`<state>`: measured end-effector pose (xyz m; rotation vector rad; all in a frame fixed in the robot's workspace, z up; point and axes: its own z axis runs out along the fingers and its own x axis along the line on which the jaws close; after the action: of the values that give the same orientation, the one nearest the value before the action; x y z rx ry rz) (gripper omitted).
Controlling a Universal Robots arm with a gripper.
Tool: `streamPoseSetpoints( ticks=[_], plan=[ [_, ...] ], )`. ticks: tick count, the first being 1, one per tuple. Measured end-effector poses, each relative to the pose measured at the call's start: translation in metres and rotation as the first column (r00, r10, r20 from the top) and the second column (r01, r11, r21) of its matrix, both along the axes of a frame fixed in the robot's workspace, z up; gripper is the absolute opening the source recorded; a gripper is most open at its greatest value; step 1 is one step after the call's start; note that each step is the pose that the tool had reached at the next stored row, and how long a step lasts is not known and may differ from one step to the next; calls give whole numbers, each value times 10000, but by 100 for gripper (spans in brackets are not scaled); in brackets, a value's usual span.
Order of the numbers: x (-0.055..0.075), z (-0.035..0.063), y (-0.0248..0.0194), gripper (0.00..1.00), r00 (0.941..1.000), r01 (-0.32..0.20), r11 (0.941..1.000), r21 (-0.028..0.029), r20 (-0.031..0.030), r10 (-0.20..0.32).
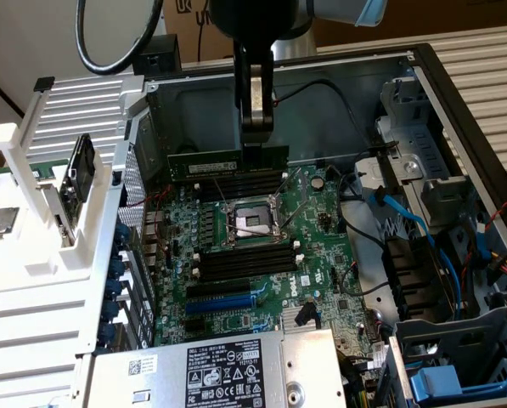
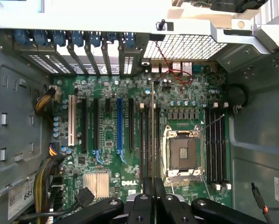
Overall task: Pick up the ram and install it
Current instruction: 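Insert the ram into the slot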
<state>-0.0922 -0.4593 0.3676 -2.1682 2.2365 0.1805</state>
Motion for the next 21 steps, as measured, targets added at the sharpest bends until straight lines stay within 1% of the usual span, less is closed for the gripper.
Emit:
streamPoseSetpoints(
  ticks=[1, 4, 7, 9, 10, 11, 14, 21],
  plan=[
    [0, -1, 7, 12, 10000, 1, 10000, -15, 1, -1],
    [0, 0, 40, 12, 10000, 0, 9999, -119, -1, 0],
    [0, -4, 45, 12, 10000, -1, 9998, -188, 0, 1],
    [-1, -16, 46, 12, 10000, 1, 9996, -273, 0, -1],
    [-1, -32, 46, 12, 10000, 1, 9993, -368, 0, -1],
    [-1, -35, 46, 12, 10000, 1, 9992, -389, 0, -1],
    [-1, -45, 46, 12, 10000, 1, 9991, -413, 3, 0],
    [6, -112, 42, 12, 10000, 0, 9992, -412, 7, 0]
  ],
)
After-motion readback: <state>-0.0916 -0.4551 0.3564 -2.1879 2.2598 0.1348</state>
